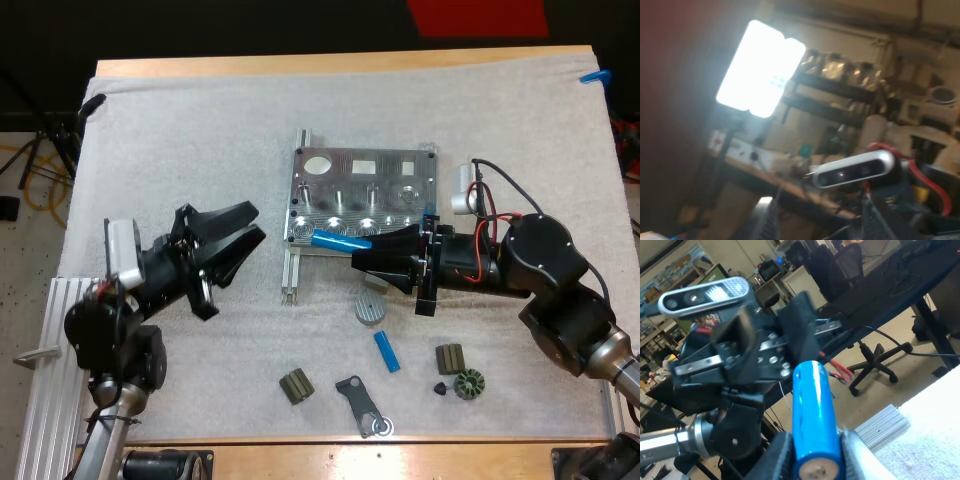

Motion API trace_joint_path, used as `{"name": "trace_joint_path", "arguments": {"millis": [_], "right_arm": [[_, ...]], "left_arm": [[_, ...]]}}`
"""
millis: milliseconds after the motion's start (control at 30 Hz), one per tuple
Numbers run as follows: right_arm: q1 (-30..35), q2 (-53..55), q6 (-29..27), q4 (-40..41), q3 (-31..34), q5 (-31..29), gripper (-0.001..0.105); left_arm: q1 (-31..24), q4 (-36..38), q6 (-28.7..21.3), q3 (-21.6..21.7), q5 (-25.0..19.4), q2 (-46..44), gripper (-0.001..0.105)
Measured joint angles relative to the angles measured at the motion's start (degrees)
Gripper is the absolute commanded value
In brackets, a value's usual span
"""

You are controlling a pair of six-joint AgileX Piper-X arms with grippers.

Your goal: Load cells from right to left

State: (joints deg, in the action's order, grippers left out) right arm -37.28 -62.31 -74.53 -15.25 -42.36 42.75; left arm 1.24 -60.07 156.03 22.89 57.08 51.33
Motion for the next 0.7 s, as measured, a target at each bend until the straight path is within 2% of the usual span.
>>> {"name": "trace_joint_path", "arguments": {"millis": [200, 367, 533, 600, 633, 700], "right_arm": [[0.00, 0.00, -0.27, 0.00, 0.00, 0.00, 0.019], [0.00, 0.00, -0.62, 0.00, 0.00, 0.00, 0.019], [0.00, 0.00, -1.35, 0.62, 0.00, 0.00, 0.019], [0.00, 0.00, -1.90, 0.89, 0.00, 0.00, 0.019], [0.00, 0.00, -1.93, 0.97, 0.00, 0.00, 0.019], [0.00, 0.00, -2.53, 1.31, 0.00, 0.00, 0.019]], "left_arm": [[0.00, 17.93, -12.37, 3.81, -3.39, 0.00, 0.035], [0.00, 26.74, -18.29, 5.95, -7.21, 0.00, 0.035], [0.00, 37.34, -26.38, 7.98, -14.14, -0.88, 0.035], [0.00, 45.10, -33.25, 9.22, -17.15, -2.23, 0.035], [0.00, 47.09, -35.18, 9.60, -17.73, -2.57, 0.035], [0.00, 54.45, -42.07, 11.24, -18.49, -3.77, 0.035]]}}
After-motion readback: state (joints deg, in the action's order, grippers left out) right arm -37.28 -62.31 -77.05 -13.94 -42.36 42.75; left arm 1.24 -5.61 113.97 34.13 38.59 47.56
